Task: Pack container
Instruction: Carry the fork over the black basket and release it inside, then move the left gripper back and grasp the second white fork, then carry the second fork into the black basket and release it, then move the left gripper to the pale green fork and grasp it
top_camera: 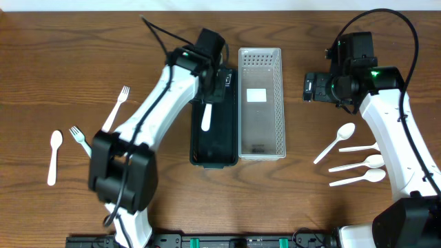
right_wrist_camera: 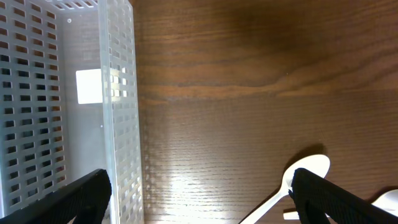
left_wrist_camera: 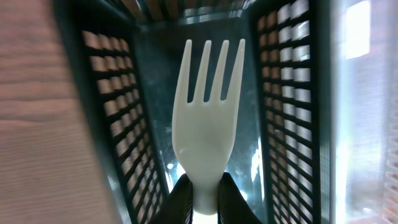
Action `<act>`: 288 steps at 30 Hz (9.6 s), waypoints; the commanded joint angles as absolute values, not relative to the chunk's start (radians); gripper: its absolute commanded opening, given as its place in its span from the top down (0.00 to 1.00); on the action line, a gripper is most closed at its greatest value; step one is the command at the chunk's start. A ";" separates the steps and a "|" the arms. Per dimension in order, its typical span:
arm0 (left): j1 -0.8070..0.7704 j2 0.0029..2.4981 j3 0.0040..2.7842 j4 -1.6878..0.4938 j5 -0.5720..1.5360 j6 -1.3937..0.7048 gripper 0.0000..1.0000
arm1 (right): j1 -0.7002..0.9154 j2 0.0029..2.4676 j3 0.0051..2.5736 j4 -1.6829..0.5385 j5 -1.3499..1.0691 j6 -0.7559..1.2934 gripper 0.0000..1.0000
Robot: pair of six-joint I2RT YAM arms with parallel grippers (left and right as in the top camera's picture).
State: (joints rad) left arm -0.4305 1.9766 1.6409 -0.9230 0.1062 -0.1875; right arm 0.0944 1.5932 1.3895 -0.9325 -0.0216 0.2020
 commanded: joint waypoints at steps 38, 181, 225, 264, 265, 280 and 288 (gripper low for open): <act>0.064 1.763 1.858 -1.220 0.045 0.417 0.09 | 0.092 1.589 1.400 -0.934 -0.007 0.182 0.02; -0.454 2.120 1.853 -1.172 0.141 -0.253 0.94 | 0.092 1.589 1.400 -0.984 -0.007 0.201 0.03; 0.468 1.577 1.413 -1.076 -0.067 -0.210 0.12 | 0.092 1.589 1.400 -0.936 -0.007 0.148 0.01; 0.502 1.957 1.085 -0.554 0.019 -0.131 0.05 | 0.092 1.589 1.400 -0.936 -0.007 0.149 0.01; 0.502 1.961 1.085 -0.556 0.019 -0.131 0.05 | 0.092 1.589 1.400 -0.936 -0.007 0.149 0.01; 0.502 1.966 1.085 -0.612 -0.046 -0.189 0.07 | 0.092 1.589 1.400 -0.967 -0.007 0.149 0.02; 0.502 1.966 1.084 -0.665 -0.116 -0.257 0.09 | 0.092 1.589 1.400 -0.970 -0.007 0.149 0.02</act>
State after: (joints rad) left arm 0.4973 1.8908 1.1316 -0.6323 0.0124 -0.2268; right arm 0.0944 1.5932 1.3895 -0.9684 -0.0177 0.1635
